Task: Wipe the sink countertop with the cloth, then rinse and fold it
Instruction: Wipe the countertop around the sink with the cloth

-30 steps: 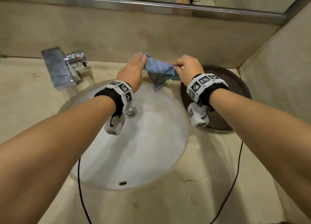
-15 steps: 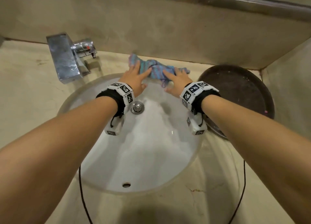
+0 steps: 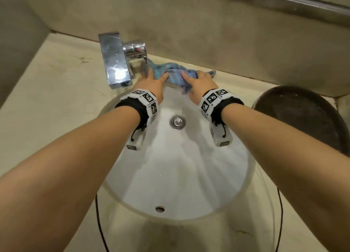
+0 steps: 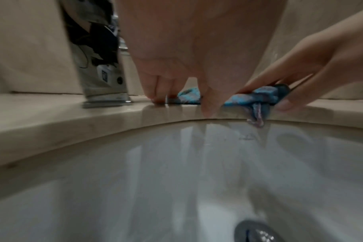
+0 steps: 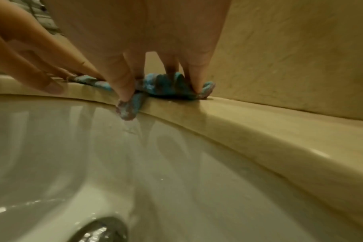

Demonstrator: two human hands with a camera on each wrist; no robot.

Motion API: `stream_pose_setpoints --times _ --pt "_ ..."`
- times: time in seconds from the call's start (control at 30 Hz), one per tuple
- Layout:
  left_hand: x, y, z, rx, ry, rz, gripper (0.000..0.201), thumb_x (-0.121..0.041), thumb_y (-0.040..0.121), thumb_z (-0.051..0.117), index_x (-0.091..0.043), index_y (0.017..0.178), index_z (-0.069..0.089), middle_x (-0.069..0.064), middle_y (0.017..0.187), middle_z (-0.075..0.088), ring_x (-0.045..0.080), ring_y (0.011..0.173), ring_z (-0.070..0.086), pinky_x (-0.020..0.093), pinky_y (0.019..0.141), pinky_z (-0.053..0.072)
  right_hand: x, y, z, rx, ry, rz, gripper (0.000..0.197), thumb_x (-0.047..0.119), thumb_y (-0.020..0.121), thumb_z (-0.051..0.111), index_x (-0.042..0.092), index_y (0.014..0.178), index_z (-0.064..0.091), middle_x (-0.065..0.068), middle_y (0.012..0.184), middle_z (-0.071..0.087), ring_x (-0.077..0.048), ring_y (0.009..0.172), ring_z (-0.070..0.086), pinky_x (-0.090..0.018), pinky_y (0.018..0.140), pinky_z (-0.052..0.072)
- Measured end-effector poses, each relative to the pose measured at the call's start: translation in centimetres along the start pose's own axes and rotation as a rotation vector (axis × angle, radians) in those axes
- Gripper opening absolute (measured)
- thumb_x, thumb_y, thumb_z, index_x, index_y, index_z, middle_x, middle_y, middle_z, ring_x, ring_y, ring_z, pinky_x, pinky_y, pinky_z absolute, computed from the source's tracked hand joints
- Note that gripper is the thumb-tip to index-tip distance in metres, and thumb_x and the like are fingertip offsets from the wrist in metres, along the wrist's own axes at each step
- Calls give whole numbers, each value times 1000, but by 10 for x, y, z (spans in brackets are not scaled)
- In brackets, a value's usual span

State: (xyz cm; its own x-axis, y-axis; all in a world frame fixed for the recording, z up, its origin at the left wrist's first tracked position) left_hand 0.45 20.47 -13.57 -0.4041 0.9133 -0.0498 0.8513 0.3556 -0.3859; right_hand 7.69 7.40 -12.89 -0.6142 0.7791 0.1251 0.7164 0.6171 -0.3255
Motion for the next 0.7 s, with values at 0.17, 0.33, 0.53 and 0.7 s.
stream_pose_setpoints --times 0.17,0.33,0.53,0.7 --pt "28 -20 14 -38 -150 -96 65 -4 93 41 -27 150 20 10 157 11 34 141 23 41 115 29 47 8 2 28 21 -67 52 22 93 51 20 143 36 -17 138 38 -36 133 29 -43 106 39" --pt "55 -52 16 -67 -28 -106 55 -9 95 39 -12 147 24 18 146 36 36 130 43 42 102 40 87 0 5 54 -41 -194 49 20 94 50 18 142 39 -17 135 43 -36 128 36 -42 109 31" --pt "122 -84 28 -51 -116 -211 46 -12 94 37 -15 140 35 17 143 34 40 119 49 45 94 44 154 -9 29 34 -12 -352 53 6 92 45 21 143 37 -16 139 45 -32 127 43 -38 98 42" --pt "182 -110 39 -1 -156 -316 46 -16 92 37 -21 137 38 16 142 40 38 118 52 46 93 46 215 -16 49 21 21 -404 59 8 90 48 16 146 29 -16 149 27 -35 137 30 -39 110 35"
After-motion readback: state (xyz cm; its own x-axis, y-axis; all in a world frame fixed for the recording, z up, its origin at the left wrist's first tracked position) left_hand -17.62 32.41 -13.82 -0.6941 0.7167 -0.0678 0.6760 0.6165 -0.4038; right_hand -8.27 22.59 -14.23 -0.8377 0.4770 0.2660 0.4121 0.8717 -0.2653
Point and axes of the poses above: each hand's wrist, its own y-axis towards the middle knuckle, its own z-axis out of the palm, x = y × z, the point moved 4 cm from there along y, towards the middle knuckle
